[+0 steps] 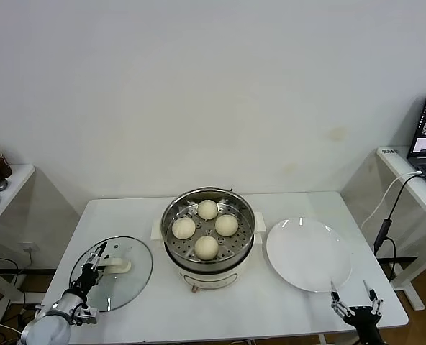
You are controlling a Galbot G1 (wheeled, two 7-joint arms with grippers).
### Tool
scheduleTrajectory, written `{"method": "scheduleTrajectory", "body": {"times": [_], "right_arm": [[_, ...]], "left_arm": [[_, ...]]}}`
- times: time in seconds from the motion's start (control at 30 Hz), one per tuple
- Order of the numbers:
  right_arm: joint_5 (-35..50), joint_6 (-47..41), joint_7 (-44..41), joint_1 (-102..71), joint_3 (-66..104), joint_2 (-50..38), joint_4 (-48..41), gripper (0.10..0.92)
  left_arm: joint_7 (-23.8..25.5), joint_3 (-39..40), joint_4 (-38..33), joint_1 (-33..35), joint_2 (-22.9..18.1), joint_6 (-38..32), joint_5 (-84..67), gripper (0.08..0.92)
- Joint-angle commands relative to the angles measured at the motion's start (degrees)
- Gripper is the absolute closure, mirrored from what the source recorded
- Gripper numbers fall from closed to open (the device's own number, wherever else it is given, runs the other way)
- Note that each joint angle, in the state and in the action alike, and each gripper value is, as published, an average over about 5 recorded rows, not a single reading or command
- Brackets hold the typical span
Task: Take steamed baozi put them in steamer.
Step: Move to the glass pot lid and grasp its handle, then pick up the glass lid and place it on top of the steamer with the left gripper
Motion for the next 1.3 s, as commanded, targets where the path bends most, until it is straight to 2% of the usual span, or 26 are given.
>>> {"method": "scheduleTrajectory", "body": {"times": [0.03,0.3,0.47,0.7,0.87,0.97,1.07,1.2,1.3], "right_arm": [[-0.07,0.1,-0.12,-0.09,-0.24,0.11,-0.07,0.203],[-0.17,0.49,-0.04,-0.06,-0.91,0.1,-0.26,0.203],[-0.49,0.54,0.04,-0.1,-1.58,-0.1,-0.36,0.203],[-0.87,0.78,-0.08,-0.14,-3.25,-0.72,-0.12,0.203],[-1.19,0.92,-0.26,-0.16,-4.68,-1.37,0.08,0.203],[-1.62,1.17,-0.41,-0.08,-5.6,-1.65,-0.08,0.203],[-2.41,1.61,-0.6,-0.02,-6.56,-1.74,-0.41,0.203],[-4.48,2.47,-0.54,0.25,-7.89,-1.3,-1.04,0.203],[-6.79,3.02,0.32,0.77,-8.79,-0.5,-1.78,0.203]], "left_arm": [[-0.01,0.46,3.11,-1.68,0.08,-0.33,-2.32,0.441],[-2.36,-0.29,2.26,-0.76,0.12,-1.23,-5.92,0.666],[-1.62,-1.32,-5.72,3.58,0.92,0.56,-9.13,0.8],[-3.8,-1.9,-24.53,15.92,5.08,15.1,-15.59,0.825],[2.62,-5.06,-36.63,19.9,8.88,24.63,-22.08,0.825],[8.06,-5.43,-42.93,19.13,11.42,30.38,-25.52,0.825],[12.84,-2.18,-48.13,16.35,14.37,37.14,-29.59,0.825],[15.45,8.17,-50.35,7.18,17.2,46.7,-33.95,0.825],[16.56,18.11,-49.47,-0.33,18.15,50.66,-32.72,0.825]]}}
